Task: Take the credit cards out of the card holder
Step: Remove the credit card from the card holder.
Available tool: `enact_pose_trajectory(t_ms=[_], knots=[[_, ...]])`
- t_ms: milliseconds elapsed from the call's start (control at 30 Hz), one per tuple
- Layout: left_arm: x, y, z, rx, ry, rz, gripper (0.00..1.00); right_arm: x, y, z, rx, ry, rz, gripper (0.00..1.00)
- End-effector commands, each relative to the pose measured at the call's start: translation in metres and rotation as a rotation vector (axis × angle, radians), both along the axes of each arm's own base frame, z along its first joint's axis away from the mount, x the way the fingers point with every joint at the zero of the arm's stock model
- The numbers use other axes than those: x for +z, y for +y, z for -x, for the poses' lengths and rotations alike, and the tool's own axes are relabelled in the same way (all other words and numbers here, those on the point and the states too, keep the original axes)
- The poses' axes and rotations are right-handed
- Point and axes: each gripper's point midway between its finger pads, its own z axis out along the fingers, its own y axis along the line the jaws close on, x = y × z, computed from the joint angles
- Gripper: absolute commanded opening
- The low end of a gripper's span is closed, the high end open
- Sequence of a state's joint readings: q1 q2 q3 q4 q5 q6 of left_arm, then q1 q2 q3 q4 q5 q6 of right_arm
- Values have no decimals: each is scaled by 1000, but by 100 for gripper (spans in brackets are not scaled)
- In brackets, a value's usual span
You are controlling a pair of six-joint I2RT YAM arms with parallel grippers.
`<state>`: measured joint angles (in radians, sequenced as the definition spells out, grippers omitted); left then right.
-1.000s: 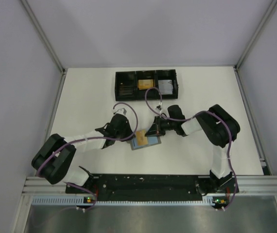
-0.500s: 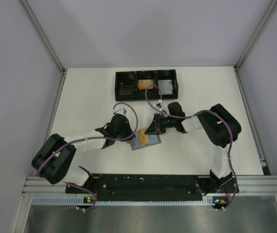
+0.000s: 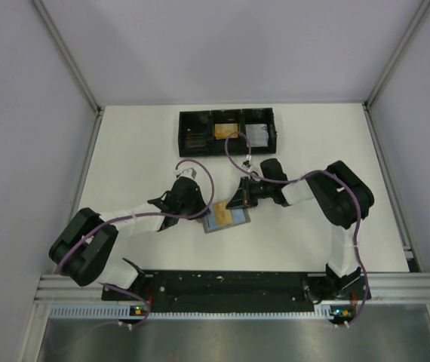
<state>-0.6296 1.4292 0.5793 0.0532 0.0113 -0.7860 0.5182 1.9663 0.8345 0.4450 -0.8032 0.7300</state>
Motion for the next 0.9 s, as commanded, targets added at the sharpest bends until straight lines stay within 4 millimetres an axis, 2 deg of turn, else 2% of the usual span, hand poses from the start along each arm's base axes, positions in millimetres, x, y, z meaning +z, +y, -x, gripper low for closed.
enact_pose_trajectory(t_ms=[0,167,300,467,633,867], knots=[[-29,18,25,-27,95,-78,0,15,-14,-19,-30,-83,10,0],[-24,12,21,-40,71,-43,0,17,-31,-22,-50,-102,62,0],[-18,10,21,-53,48,-17,0,27,-35,-20,-43,-124,56,0],[9,4,15,-76,-39,30,2,46,-37,-18,-32,-167,51,0],[49,-3,8,-115,-156,84,26,70,-36,-16,-17,-205,19,0],[106,-19,4,-306,-358,156,76,110,-31,-3,47,-273,-69,0]])
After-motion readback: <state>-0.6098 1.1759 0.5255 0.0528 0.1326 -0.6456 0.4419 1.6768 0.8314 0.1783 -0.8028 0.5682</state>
